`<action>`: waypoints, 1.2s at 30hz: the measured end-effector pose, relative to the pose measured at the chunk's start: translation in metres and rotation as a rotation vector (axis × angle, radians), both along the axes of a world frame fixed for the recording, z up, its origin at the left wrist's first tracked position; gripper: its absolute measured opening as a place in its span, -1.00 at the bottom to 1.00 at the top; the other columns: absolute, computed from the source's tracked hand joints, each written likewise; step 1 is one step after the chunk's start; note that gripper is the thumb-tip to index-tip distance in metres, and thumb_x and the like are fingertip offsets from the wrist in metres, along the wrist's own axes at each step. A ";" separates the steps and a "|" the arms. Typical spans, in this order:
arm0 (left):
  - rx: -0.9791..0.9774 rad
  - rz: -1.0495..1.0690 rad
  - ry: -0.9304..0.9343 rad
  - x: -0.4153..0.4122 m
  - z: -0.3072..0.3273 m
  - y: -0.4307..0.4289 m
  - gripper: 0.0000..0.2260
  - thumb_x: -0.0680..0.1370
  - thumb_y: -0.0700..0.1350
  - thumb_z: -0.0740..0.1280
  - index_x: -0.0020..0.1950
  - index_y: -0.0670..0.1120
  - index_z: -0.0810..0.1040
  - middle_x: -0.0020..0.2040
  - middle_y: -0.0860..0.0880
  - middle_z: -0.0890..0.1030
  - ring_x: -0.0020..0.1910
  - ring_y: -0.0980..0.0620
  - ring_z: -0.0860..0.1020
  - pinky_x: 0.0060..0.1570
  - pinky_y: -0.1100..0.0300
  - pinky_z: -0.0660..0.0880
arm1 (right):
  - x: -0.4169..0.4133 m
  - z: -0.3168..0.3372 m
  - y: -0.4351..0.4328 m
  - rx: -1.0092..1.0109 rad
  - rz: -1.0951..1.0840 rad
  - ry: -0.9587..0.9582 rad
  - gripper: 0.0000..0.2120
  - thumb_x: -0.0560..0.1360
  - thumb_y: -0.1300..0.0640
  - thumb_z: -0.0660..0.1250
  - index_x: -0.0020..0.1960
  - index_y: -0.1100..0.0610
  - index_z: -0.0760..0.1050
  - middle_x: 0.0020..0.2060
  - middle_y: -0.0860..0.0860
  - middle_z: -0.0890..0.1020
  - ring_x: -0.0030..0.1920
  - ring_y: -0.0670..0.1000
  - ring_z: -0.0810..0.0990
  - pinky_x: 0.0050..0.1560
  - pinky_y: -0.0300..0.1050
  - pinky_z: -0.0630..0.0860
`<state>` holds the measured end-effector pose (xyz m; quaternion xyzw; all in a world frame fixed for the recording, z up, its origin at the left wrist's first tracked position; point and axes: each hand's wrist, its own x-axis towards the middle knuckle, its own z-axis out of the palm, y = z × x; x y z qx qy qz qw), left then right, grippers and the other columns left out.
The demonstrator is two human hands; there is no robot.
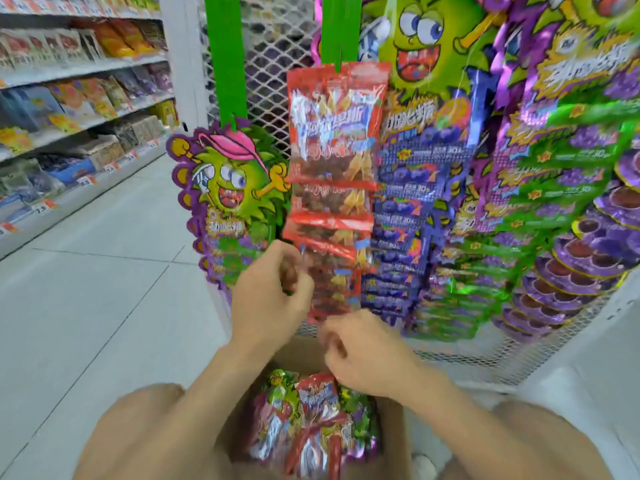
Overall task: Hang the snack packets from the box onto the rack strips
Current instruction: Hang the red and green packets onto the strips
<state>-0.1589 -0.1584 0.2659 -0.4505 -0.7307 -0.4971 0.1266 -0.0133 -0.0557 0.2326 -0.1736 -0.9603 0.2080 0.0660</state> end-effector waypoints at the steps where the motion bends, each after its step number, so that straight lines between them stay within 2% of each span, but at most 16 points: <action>1: -0.169 -0.004 -0.087 0.003 -0.034 -0.004 -0.81 0.52 -0.14 0.44 -0.07 0.11 0.48 -0.32 0.11 0.53 -0.29 0.08 0.55 -0.27 0.04 0.49 | 0.001 -0.026 0.002 -0.056 -0.009 -0.155 -0.84 0.50 0.14 0.28 -0.02 0.04 0.63 -0.22 -0.02 0.67 -0.18 0.03 0.65 -0.19 -0.06 0.62; 4: -0.773 -0.026 -0.288 0.002 -0.126 -0.008 -0.90 0.49 -0.03 0.39 -0.03 0.14 0.56 -0.15 0.13 0.66 -0.08 0.01 0.66 -0.08 0.02 0.62 | -0.002 -0.091 0.005 -0.103 -0.024 -0.471 -0.91 0.53 0.23 0.30 -0.15 0.12 0.50 -0.15 0.09 0.56 -0.14 0.19 0.61 -0.10 0.04 0.62; 7: -1.207 -0.107 -0.384 0.003 -0.191 -0.008 -0.81 0.42 -0.02 0.31 0.00 0.04 0.62 0.04 -0.07 0.70 0.07 -0.19 0.68 0.06 -0.08 0.64 | -0.004 -0.143 0.012 -0.173 -0.135 -0.578 -0.96 0.56 0.26 0.31 -0.02 0.15 0.47 0.00 0.13 0.51 -0.08 0.20 0.60 -0.10 0.05 0.59; 11: -1.495 -0.224 -0.328 0.015 -0.235 -0.010 -0.73 0.59 -0.13 0.26 0.26 -0.08 0.58 0.28 -0.17 0.63 0.22 -0.24 0.62 0.19 -0.04 0.59 | 0.008 -0.225 0.021 -0.273 -0.381 -0.628 -0.83 0.54 0.18 0.38 0.11 0.19 0.51 0.13 0.23 0.61 0.14 0.27 0.64 0.07 0.05 0.61; 14: -1.619 -0.225 -0.286 0.019 -0.263 -0.010 -0.55 0.67 -0.22 0.18 0.58 -0.13 0.34 0.52 -0.18 0.43 0.46 -0.24 0.47 0.42 -0.09 0.41 | 0.020 -0.282 0.018 -0.383 -0.584 -0.621 -0.73 0.59 0.21 0.29 0.24 0.30 0.57 0.21 0.28 0.64 0.25 0.27 0.63 0.22 0.05 0.57; 15: -1.633 -0.214 -0.276 0.020 -0.270 -0.010 -0.53 0.67 -0.22 0.18 0.60 -0.14 0.30 0.52 -0.19 0.42 0.46 -0.24 0.47 0.40 -0.08 0.43 | 0.021 -0.299 0.015 -0.435 -0.653 -0.624 -0.73 0.59 0.23 0.29 0.24 0.31 0.58 0.20 0.28 0.66 0.27 0.26 0.63 0.23 0.03 0.56; 17: -1.628 -0.238 -0.262 0.019 -0.284 -0.008 -0.59 0.64 -0.21 0.19 0.51 -0.13 0.41 0.43 -0.19 0.51 0.36 -0.25 0.55 0.30 -0.09 0.53 | 0.020 -0.332 0.009 -0.570 -0.794 -0.604 -0.68 0.54 0.22 0.36 0.27 0.28 0.58 0.22 0.26 0.66 0.29 0.23 0.62 0.23 -0.04 0.57; 19: -1.638 -0.258 -0.271 0.016 -0.294 -0.005 -0.71 0.63 -0.21 0.20 0.34 -0.12 0.50 0.29 -0.16 0.59 0.23 -0.25 0.60 0.20 -0.12 0.58 | 0.016 -0.346 -0.002 -0.745 -0.924 -0.550 -0.51 0.51 0.20 0.41 0.40 0.26 0.42 0.31 0.23 0.59 0.34 0.21 0.56 0.24 -0.13 0.52; 21: -1.637 -0.263 -0.279 0.015 -0.294 0.000 -0.75 0.63 -0.23 0.20 0.29 -0.13 0.50 0.22 -0.15 0.60 0.16 -0.23 0.61 0.15 -0.09 0.58 | 0.010 -0.355 -0.008 -0.802 -0.995 -0.467 -0.43 0.55 0.21 0.44 0.46 0.29 0.29 0.34 0.25 0.54 0.40 0.25 0.49 0.25 -0.10 0.46; 23: -1.618 -0.268 -0.264 0.015 -0.296 0.004 -0.74 0.62 -0.26 0.21 0.29 -0.12 0.50 0.21 -0.14 0.60 0.14 -0.22 0.61 0.12 -0.07 0.59 | 0.007 -0.358 -0.008 -0.763 -1.048 -0.400 -0.57 0.54 0.18 0.45 0.34 0.27 0.43 0.24 0.25 0.60 0.32 0.28 0.54 0.22 -0.04 0.51; 25: -1.624 -0.258 -0.226 0.014 -0.296 0.007 -0.69 0.60 -0.29 0.22 0.33 -0.11 0.50 0.26 -0.15 0.58 0.19 -0.24 0.61 0.15 -0.08 0.59 | 0.008 -0.360 -0.004 -0.696 -1.058 -0.377 -0.89 0.51 0.20 0.42 -0.01 0.23 0.59 0.00 0.22 0.66 0.09 0.26 0.62 0.04 -0.04 0.55; 26: -1.635 -0.239 -0.203 0.013 -0.296 0.008 -0.66 0.60 -0.30 0.22 0.35 -0.10 0.49 0.30 -0.14 0.56 0.23 -0.24 0.60 0.16 -0.07 0.58 | 0.008 -0.360 0.000 -0.682 -1.057 -0.348 -0.95 0.48 0.23 0.41 -0.13 0.22 0.58 -0.11 0.19 0.65 0.01 0.24 0.62 -0.01 -0.04 0.54; 27: -1.639 -0.217 -0.206 0.013 -0.294 0.009 -0.64 0.60 -0.30 0.24 0.38 -0.08 0.49 0.32 -0.14 0.55 0.26 -0.24 0.59 0.15 -0.05 0.56 | 0.006 -0.354 0.003 -0.675 -1.048 -0.321 -0.98 0.48 0.26 0.40 -0.12 0.22 0.60 -0.11 0.18 0.66 0.02 0.23 0.62 0.02 -0.04 0.55; 30: -1.610 -0.155 -0.229 0.010 -0.281 0.010 -0.63 0.61 -0.28 0.27 0.42 -0.08 0.48 0.35 -0.15 0.54 0.30 -0.23 0.57 0.09 -0.02 0.51 | -0.007 -0.317 0.010 -0.610 -0.990 -0.180 -0.68 0.54 0.29 0.37 0.29 0.22 0.60 0.18 0.18 0.67 0.28 0.23 0.58 0.29 -0.08 0.48; 33: -1.503 -0.079 -0.367 0.011 -0.266 0.006 -0.72 0.59 -0.26 0.28 0.31 -0.16 0.52 0.28 -0.20 0.58 0.24 -0.26 0.60 0.07 -0.02 0.55 | -0.019 -0.268 0.015 -0.466 -0.914 -0.087 -0.63 0.52 0.16 0.41 0.33 0.12 0.58 0.11 0.12 0.70 0.18 0.17 0.64 0.15 -0.06 0.57; 36: -1.204 0.097 -0.654 0.010 -0.249 0.008 -0.77 0.61 -0.20 0.31 0.21 -0.29 0.56 0.24 -0.29 0.60 0.22 -0.31 0.59 0.12 -0.05 0.57 | -0.025 -0.216 0.017 -0.329 -0.893 0.034 -0.63 0.48 0.08 0.43 0.28 0.07 0.63 0.00 0.11 0.74 0.02 0.17 0.70 0.02 -0.03 0.61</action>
